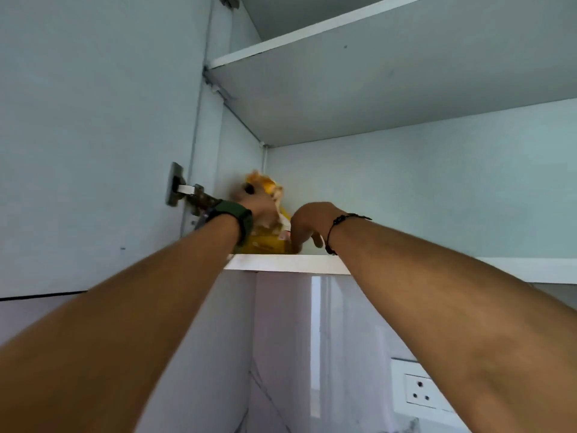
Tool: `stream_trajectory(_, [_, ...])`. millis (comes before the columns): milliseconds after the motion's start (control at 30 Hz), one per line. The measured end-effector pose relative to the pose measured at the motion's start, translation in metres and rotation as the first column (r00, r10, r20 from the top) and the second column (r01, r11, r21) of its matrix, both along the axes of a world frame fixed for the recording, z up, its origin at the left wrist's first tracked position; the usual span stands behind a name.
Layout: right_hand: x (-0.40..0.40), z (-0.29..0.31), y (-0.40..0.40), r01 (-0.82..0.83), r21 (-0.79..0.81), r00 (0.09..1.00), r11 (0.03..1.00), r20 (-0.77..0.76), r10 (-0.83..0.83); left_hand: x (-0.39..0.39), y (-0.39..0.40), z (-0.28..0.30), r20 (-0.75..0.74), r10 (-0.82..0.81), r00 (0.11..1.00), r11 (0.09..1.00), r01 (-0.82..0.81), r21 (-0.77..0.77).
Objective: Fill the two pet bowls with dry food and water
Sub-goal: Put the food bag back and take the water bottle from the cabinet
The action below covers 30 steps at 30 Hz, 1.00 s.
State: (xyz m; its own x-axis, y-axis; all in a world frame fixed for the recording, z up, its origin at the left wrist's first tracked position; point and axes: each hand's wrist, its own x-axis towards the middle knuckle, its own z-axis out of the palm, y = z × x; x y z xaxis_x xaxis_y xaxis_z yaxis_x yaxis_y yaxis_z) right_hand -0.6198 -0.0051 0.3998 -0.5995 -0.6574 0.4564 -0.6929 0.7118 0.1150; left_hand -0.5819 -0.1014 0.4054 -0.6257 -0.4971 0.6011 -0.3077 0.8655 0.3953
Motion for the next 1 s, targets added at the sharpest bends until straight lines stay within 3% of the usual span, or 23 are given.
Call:
stream_trajectory(133, [-0.011, 0.014, 0.074, 0.04, -0.016, 0.999, 0.999, 0.016, -0.04, -0.008, 0.01, 0.018, -0.042, 0.123, 0.991, 0.991, -0.125, -0.046])
stream_trajectory(300, [-0.04, 0.03, 0.208, 0.201, -0.253, 0.963, 0.946, -0.125, -0.238, -0.008, 0.11, 0.012, -0.101, -0.168, 0.981, 0.985, 0.171, 0.022])
stream_trajectory(500, [-0.048, 0.036, 0.37, 0.343, -0.569, 0.8, 0.748, -0.24, -0.55, -0.061, 0.259, 0.012, -0.04, -0.506, 0.862, 0.858, 0.508, 0.074])
stream_trajectory(633, [-0.057, 0.029, 0.454, 0.419, -0.646, 0.794, 0.638, -0.081, -0.603, -0.076, 0.359, 0.019, -0.016, -0.667, 0.745, 0.741, 0.665, 0.09])
stream_trajectory(767, [-0.077, 0.014, 0.495, 0.479, -0.659, 0.875, 0.58, 0.307, -0.374, -0.096, 0.435, 0.022, 0.0, -0.796, 0.605, 0.587, 0.773, 0.24])
stream_trajectory(833, [-0.091, 0.008, 0.502, 0.517, -0.62, 0.855, 0.59, 0.41, -0.318, -0.109, 0.463, 0.022, -0.002, -0.801, 0.599, 0.575, 0.769, 0.28])
stream_trajectory(1000, [-0.131, 0.009, 0.51, 0.562, -0.523, 0.811, 0.641, 0.498, -0.305, -0.151, 0.505, 0.029, -0.021, -0.785, 0.619, 0.569, 0.734, 0.37])
